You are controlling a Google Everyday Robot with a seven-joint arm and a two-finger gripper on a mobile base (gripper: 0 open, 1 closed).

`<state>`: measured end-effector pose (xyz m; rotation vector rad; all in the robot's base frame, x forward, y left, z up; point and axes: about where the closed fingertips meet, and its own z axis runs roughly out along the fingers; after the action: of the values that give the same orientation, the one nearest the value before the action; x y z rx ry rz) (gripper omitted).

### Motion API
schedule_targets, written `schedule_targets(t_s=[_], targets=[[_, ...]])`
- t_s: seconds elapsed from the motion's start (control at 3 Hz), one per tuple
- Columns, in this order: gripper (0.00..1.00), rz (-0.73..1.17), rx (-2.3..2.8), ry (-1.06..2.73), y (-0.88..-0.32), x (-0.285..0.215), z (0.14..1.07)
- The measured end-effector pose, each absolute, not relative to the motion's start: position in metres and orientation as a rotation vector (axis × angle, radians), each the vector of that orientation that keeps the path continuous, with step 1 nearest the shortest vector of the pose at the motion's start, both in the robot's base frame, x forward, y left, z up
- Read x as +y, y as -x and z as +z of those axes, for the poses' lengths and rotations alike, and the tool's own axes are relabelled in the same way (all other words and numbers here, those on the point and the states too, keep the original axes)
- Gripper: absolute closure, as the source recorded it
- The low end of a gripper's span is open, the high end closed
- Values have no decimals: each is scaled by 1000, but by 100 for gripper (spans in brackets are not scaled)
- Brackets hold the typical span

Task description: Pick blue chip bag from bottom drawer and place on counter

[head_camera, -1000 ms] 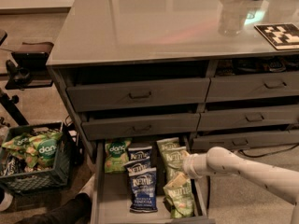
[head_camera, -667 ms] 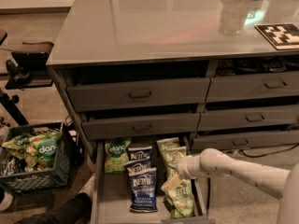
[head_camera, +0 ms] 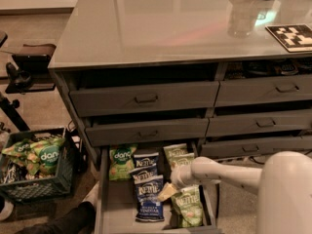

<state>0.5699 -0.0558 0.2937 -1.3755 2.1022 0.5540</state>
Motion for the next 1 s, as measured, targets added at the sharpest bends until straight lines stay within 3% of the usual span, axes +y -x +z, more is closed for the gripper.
schedule_targets(t_s=[1.0], targets=[[1, 556, 2114, 1416, -581, -34, 242]])
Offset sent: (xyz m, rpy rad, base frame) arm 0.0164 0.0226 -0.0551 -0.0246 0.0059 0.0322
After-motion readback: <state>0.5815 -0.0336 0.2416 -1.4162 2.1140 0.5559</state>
